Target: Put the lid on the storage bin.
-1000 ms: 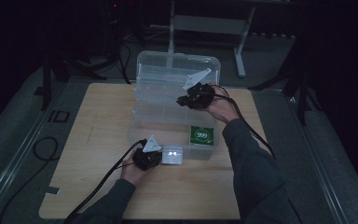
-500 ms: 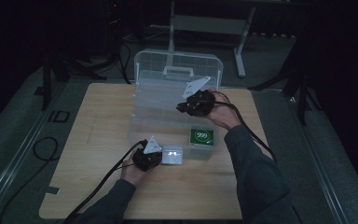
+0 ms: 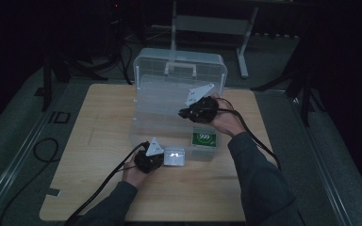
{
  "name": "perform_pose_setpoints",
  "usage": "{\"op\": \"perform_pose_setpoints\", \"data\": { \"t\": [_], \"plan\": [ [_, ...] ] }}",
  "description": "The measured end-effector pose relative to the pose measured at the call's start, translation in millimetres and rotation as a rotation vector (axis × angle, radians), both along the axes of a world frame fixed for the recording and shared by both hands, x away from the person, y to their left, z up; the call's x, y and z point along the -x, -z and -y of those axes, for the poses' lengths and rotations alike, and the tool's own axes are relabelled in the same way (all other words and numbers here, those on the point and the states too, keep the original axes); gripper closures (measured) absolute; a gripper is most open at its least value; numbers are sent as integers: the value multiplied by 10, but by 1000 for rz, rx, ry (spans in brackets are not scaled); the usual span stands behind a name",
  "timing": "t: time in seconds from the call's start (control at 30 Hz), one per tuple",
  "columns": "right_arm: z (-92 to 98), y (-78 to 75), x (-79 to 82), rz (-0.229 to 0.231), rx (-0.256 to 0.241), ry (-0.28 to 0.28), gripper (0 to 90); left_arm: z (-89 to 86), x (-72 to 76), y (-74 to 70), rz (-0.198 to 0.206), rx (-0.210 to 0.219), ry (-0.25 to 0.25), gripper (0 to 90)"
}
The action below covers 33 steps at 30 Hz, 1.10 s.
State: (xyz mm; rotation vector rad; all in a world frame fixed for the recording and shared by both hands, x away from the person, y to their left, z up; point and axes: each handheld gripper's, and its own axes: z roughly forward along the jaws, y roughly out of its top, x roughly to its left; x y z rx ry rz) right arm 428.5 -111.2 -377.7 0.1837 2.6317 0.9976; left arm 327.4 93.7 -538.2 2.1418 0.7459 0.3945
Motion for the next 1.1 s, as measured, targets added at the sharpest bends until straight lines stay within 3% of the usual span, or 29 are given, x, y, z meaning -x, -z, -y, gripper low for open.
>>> {"op": "perform_pose_setpoints", "data": {
  "t": [1.1],
  "plan": [
    [-10, 91, 178, 32, 15, -12, 844, 46, 71, 2, 68, -61, -28, 900]
  ]
}}
